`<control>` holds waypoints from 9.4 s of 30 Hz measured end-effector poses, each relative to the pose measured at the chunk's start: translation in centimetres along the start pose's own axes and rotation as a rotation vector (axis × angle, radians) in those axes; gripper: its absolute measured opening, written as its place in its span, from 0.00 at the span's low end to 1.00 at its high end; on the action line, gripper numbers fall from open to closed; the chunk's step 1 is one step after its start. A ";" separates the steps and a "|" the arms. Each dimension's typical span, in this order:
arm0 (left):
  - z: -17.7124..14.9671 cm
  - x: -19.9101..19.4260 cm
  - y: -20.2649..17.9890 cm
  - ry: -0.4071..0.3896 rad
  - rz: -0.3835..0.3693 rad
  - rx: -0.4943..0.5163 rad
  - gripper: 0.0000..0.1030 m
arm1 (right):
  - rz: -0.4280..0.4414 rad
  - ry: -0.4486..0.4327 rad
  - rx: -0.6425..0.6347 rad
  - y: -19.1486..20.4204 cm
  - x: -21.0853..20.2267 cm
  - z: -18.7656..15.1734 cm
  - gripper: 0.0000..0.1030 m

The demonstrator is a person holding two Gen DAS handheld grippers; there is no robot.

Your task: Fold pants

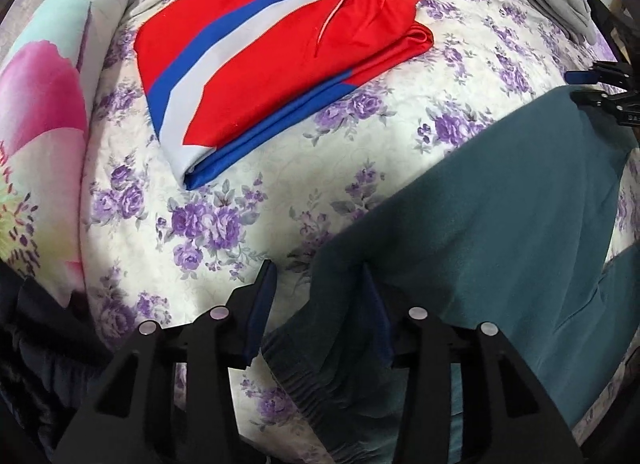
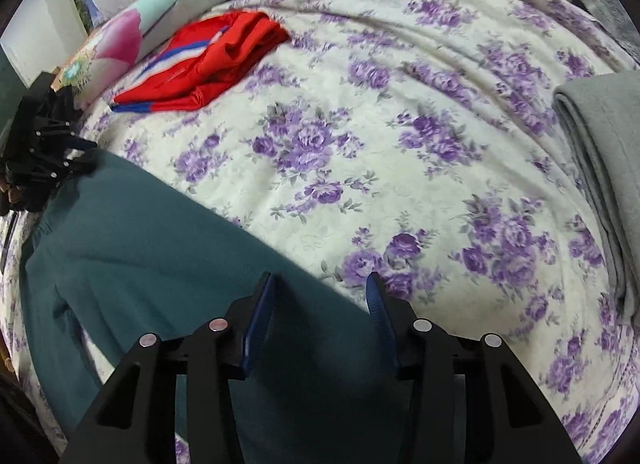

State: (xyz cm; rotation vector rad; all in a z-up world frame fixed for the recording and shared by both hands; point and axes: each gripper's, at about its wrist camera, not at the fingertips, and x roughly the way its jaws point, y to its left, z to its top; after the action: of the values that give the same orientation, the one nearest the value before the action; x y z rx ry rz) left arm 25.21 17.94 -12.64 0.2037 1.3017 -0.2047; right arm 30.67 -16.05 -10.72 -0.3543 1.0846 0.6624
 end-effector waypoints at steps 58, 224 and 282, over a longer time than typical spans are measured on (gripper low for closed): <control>-22.0 -7.3 -7.0 0.053 -0.029 0.017 0.14 | 0.248 0.079 0.168 14.5 -7.8 -22.1 0.11; -20.4 -8.4 -3.3 0.124 -0.085 -0.634 0.37 | -0.065 -0.183 0.824 6.9 -17.5 -30.7 0.63; -24.7 -11.2 -3.0 0.068 -0.018 -0.683 0.29 | 0.171 0.025 0.284 14.4 -13.8 -28.4 0.25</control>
State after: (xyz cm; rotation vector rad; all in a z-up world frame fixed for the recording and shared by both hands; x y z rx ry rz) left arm -1.43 21.99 -8.18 -0.3859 1.3705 0.2379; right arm -2.63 -25.75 -10.06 -0.0256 1.2232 0.6450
